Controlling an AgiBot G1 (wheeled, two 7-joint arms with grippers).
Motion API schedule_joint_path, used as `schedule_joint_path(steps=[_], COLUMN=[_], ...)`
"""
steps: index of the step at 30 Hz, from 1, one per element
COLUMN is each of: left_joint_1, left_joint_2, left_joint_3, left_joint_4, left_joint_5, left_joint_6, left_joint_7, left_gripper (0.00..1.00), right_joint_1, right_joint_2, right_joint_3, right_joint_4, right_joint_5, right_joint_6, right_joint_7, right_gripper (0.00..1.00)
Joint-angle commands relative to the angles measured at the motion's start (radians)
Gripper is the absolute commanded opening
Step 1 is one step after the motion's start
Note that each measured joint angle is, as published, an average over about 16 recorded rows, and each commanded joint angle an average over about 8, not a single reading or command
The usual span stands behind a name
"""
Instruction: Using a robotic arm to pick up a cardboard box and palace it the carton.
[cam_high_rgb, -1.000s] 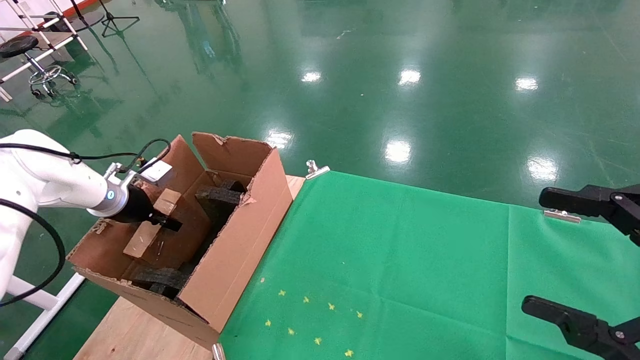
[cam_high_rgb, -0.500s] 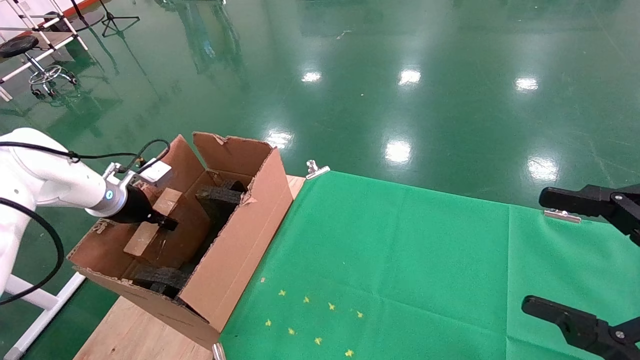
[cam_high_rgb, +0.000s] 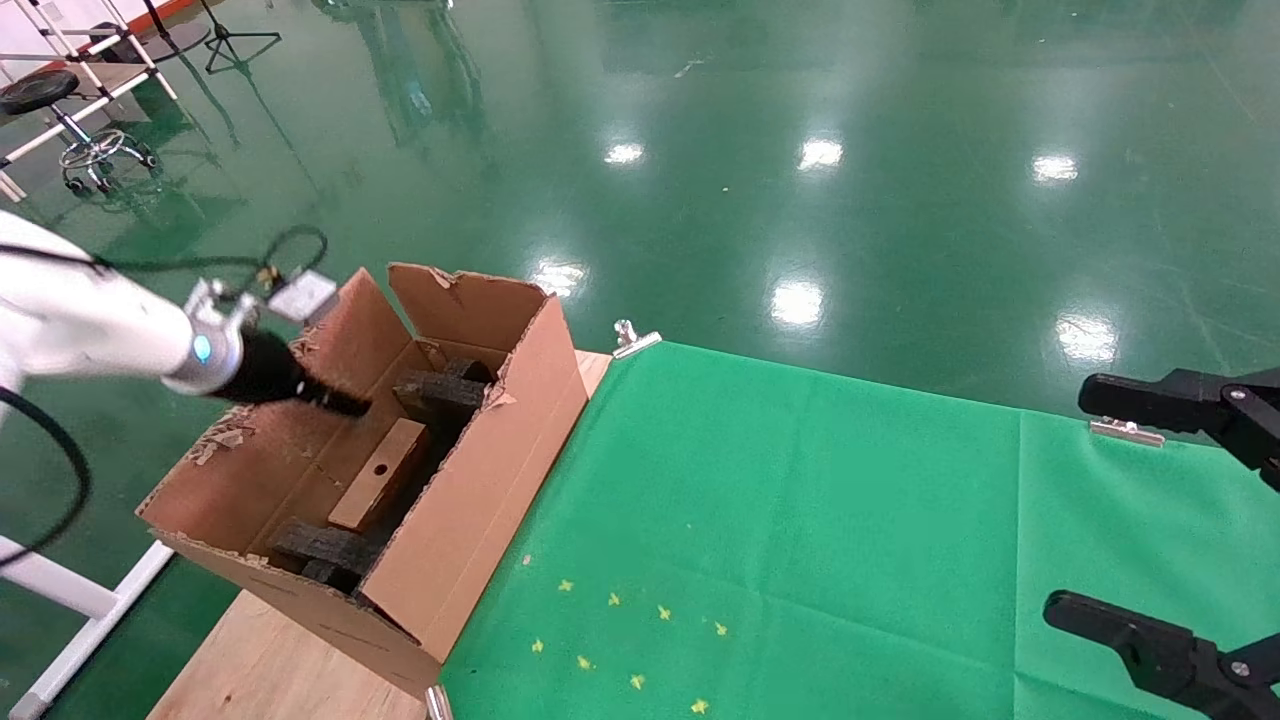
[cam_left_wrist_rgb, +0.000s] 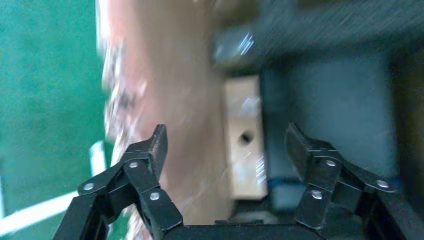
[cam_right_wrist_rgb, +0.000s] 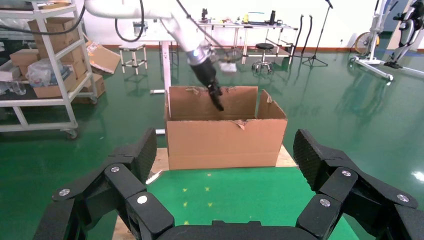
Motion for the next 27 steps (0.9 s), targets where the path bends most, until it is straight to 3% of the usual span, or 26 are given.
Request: schedule_joint_path(steps=[1, 11, 22, 27], left_joint_1=[-0.031, -0.139, -0.133, -0.091], left_joint_2=[-0.023, -0.104, -0.105, -0.111], left_joint_3=[-0.021, -0.077, -0.081, -0.124], left_joint_4=[-0.022, -0.121, -0.128, -0.179], left_joint_5=[-0.030, -0.116, -0.117, -0.147], left_joint_6=[0.027, 0.216, 0.219, 0.234], left_joint_7=[0.019, 0.045, 0.046, 0.062], left_gripper=[1.00, 1.00, 1.00, 1.00], right_joint_1=[0.000, 0.000, 0.000, 0.000], right_joint_2=[0.000, 0.000, 0.000, 0.000], right_joint_3=[0.000, 0.000, 0.000, 0.000], right_joint_4=[0.000, 0.000, 0.000, 0.000], right_joint_5=[0.000, 0.000, 0.000, 0.000], right_joint_6=[0.000, 0.000, 0.000, 0.000], right_joint_7=[0.000, 0.000, 0.000, 0.000], right_gripper=[1.00, 1.00, 1.00, 1.00])
